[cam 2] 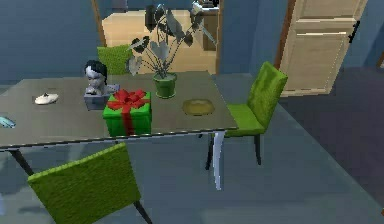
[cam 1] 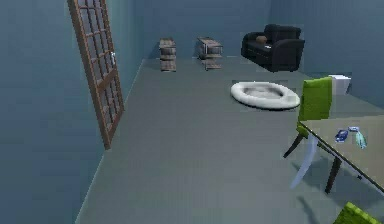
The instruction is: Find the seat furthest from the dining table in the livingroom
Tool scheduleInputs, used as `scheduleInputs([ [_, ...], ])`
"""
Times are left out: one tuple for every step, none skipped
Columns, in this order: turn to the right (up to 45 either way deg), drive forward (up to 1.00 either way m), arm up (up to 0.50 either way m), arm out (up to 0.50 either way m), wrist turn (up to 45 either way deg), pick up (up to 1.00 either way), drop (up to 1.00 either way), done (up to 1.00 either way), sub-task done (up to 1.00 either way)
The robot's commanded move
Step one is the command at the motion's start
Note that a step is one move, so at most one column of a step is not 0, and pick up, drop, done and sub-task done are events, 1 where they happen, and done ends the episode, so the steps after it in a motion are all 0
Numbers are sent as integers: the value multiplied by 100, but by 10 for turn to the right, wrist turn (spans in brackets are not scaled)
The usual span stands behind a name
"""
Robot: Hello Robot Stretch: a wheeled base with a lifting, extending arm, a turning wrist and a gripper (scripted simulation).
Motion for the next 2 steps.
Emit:
scheduleInputs([
  [60,0,0,0,0,0,0,0,0],
  [30,0,0,0,0,0,0,0,0],
])
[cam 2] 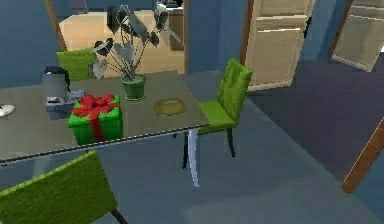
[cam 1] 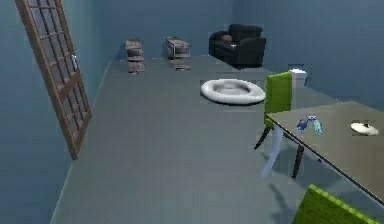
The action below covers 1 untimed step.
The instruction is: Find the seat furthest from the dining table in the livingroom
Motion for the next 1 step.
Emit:
scheduleInputs([
  [0,100,0,0,0,0,0,0,0],
])
